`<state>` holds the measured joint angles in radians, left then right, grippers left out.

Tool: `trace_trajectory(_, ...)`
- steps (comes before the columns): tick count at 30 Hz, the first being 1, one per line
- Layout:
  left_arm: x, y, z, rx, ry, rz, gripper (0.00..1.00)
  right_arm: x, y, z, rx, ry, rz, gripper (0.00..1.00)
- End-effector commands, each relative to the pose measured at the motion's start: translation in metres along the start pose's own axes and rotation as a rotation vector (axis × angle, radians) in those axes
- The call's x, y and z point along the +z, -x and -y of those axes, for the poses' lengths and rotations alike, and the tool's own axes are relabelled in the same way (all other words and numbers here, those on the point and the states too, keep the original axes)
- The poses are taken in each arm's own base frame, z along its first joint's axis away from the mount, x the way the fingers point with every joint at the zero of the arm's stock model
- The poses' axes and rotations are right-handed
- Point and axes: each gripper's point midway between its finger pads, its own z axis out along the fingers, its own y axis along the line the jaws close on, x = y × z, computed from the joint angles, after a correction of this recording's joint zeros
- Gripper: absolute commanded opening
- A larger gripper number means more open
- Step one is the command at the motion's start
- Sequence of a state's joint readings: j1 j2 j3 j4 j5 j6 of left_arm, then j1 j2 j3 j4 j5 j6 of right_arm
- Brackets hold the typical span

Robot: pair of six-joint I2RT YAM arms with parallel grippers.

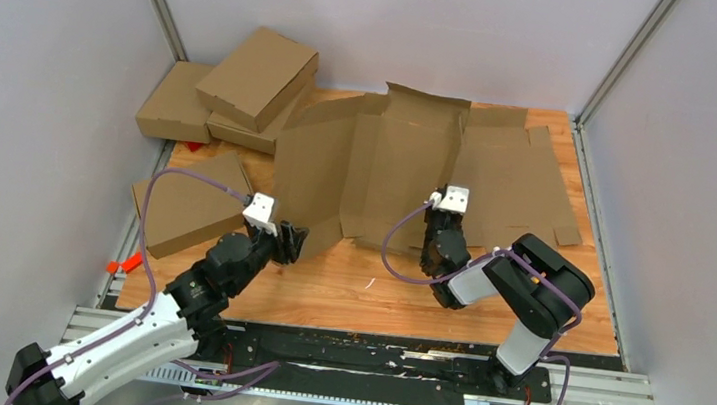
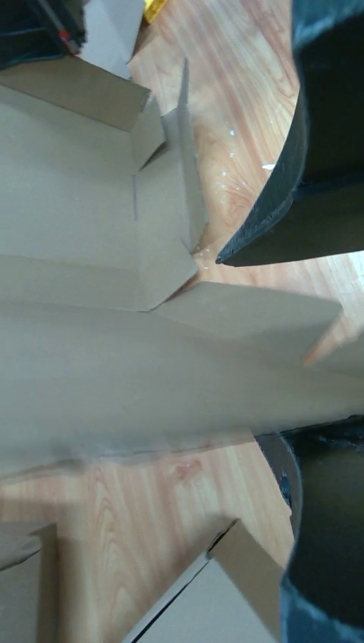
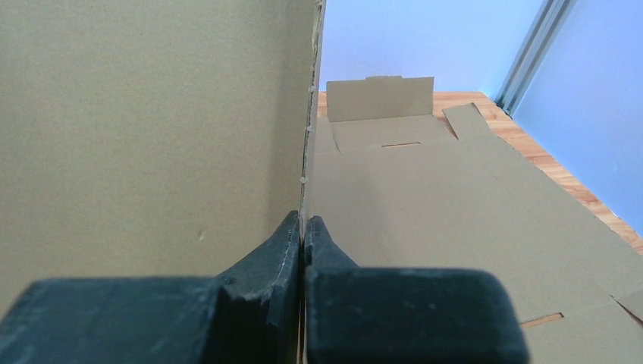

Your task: Fold the paper box

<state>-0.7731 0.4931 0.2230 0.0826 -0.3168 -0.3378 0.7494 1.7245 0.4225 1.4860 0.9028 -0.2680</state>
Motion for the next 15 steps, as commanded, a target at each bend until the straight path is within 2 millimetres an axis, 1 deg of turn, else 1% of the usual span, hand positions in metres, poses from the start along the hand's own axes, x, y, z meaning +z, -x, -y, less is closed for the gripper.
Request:
trace_trajectory(1, 0.003, 0.06, 0.004, 0.034, 0.055, 0.072, 0.63, -0.003, 0.022, -0.005, 0.053, 0.037, 0.077, 0.0)
trace_trajectory(4, 0.007, 0.083, -0.002, 0.075, 0.131, 0.062, 0.66, -0.003, 0.023, -0.006, 0.042, 0.039, 0.079, 0.0)
trace_trajectory(5, 0.009, 0.087, -0.004, 0.096, 0.154, 0.05, 0.66, -0.003, 0.023, -0.006, 0.04, 0.04, 0.078, 0.0)
trace_trajectory(6, 0.011, 0.09, -0.007, 0.112, 0.179, 0.042, 0.65, -0.003, 0.024, -0.007, 0.042, 0.042, 0.08, 0.0)
trace_trajectory(8, 0.016, 0.096, -0.01, 0.118, 0.21, 0.035, 0.58, -0.003, 0.024, -0.007, 0.044, 0.043, 0.081, 0.0)
trace_trajectory(9, 0.017, 0.1, -0.011, 0.11, 0.215, 0.037, 0.57, -0.003, 0.025, -0.007, 0.043, 0.041, 0.081, 0.0)
trace_trajectory(12, 0.017, 0.113, -0.006, 0.088, 0.201, 0.058, 0.59, -0.003, 0.025, -0.008, 0.039, 0.044, 0.082, 0.0)
trace_trajectory(15, 0.016, 0.127, -0.003, 0.074, 0.196, 0.082, 0.57, -0.003, 0.024, -0.009, 0.036, 0.044, 0.081, 0.0)
